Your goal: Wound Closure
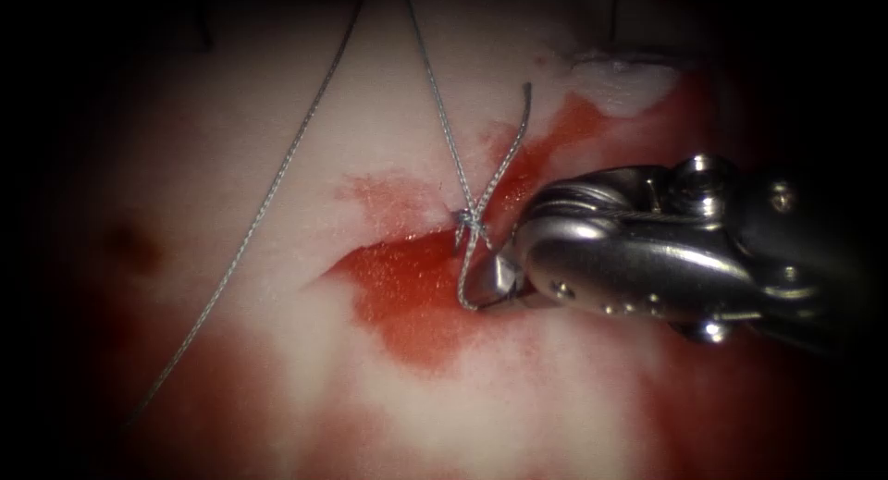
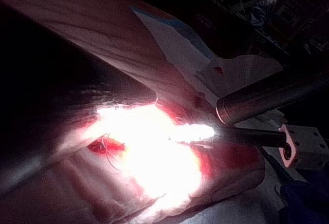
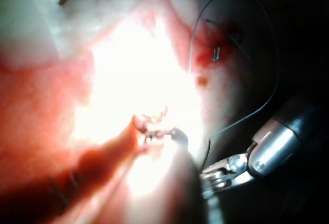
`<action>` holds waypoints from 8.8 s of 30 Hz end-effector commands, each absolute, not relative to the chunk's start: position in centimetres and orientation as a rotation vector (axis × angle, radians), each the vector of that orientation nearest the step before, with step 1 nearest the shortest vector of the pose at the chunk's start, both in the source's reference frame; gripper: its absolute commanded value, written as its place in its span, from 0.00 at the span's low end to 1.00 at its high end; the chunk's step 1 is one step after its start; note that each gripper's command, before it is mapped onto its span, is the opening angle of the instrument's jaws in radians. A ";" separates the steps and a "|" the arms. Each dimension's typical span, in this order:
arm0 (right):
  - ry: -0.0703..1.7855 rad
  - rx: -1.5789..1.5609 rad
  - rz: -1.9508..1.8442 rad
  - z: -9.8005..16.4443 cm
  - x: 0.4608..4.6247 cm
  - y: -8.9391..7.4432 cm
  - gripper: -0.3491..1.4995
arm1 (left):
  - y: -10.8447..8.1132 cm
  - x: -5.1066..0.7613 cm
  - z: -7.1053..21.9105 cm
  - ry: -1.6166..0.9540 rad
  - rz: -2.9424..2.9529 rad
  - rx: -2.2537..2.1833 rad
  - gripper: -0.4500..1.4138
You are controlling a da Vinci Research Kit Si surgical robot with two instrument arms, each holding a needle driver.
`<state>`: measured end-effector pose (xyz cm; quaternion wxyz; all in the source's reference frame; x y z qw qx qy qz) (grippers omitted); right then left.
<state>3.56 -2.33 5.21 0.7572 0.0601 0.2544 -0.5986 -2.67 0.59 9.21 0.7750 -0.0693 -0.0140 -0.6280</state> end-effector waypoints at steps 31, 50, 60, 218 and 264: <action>0.477 0.176 -1.635 5.3 3.95 -3.0 0.00 | 0.8 -2.89 9.3 0.031 -1.421 -0.328 0.00; 0.504 0.172 -1.631 5.1 3.92 -3.0 0.00 | 0.8 -2.90 9.3 0.025 -1.411 -0.374 0.00; 0.475 0.166 -1.647 4.9 3.92 -2.9 0.00 | 0.7 -2.87 9.3 -0.032 -1.388 -0.271 0.00; 0.987 0.307 0.221 5.3 3.22 -2.1 0.57 | -0.6 -2.11 8.0 -0.367 -0.968 0.274 0.73; 0.947 0.070 -0.098 5.2 3.69 -2.0 0.00 | -0.6 -2.12 8.0 -0.363 -0.988 0.281 0.74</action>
